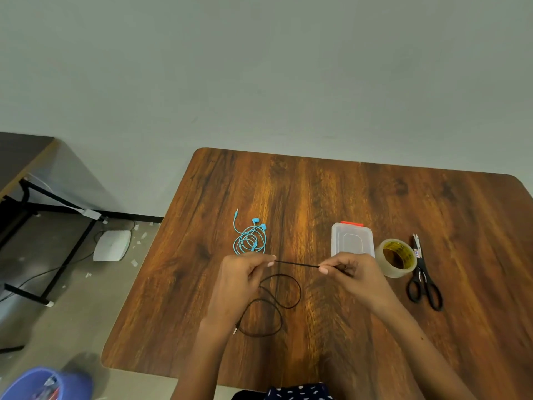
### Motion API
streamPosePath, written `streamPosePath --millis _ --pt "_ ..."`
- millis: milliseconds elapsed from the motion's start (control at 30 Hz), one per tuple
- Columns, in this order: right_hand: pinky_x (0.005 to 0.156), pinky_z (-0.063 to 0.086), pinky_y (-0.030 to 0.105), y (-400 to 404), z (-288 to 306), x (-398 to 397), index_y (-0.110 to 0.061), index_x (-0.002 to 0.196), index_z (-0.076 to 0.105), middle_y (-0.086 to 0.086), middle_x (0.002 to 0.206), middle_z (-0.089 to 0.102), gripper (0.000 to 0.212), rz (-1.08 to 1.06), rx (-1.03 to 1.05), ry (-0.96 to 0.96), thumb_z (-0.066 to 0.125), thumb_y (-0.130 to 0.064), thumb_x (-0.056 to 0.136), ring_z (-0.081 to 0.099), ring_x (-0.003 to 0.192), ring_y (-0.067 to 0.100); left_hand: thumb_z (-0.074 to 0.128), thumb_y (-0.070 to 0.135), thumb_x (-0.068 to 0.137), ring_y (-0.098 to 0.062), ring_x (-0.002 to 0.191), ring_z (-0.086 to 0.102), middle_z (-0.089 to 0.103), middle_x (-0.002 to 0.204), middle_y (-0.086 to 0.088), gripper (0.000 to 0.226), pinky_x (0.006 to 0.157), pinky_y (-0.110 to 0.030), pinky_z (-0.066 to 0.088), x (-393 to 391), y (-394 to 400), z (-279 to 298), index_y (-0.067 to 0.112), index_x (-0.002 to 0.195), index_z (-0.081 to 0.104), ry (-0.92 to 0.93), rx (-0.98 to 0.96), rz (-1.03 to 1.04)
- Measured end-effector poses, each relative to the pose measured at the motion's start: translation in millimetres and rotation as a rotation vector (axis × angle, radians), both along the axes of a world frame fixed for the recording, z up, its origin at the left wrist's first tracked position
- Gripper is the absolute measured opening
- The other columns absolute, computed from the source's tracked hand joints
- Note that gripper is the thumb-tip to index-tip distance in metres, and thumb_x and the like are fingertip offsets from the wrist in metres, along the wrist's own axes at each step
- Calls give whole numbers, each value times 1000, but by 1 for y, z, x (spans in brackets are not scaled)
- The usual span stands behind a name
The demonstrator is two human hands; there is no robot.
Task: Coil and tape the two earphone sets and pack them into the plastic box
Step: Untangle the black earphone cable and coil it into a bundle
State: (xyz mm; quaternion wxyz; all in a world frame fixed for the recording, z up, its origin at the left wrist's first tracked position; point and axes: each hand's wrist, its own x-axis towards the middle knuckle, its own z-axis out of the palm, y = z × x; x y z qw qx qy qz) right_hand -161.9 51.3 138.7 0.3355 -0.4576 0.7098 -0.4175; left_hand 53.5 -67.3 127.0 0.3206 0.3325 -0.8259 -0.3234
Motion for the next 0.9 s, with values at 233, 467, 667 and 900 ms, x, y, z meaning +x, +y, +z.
streamPosePath --millis 233,467,667,900 --pt "75 54 23 -2 -7 8 -22 79 74 -8 79 73 2 -54 -2 -25 74 -20 80 68 80 5 73 6 82 7 87 66 73 93 13 17 75 -16 53 4 -2 -3 15 97 76 3 -31 -6" --pt "70 53 20 -7 -9 20 -25 77 71 -11 77 71 8 -35 6 87 73 -19 81 65 76 2 76 6 78 -5 98 67 72 108 2 46 82 -6 47 4 -1 -6 16 122 65 -117 17 -13" --pt "74 56 31 -16 -6 35 -19 79 73 -4 78 72 4 18 -20 12 72 -16 82 67 78 9 70 16 84 -4 107 63 71 113 3 24 89 -12 47 -25 20 6 14 108 73 -59 -11 -215" --pt "71 56 25 -14 -7 23 -15 82 76 -2 79 75 4 40 -2 -135 74 -15 79 70 78 13 74 16 81 8 84 65 76 87 9 11 70 -2 43 -16 13 3 16 92 77 -10 6 -122"
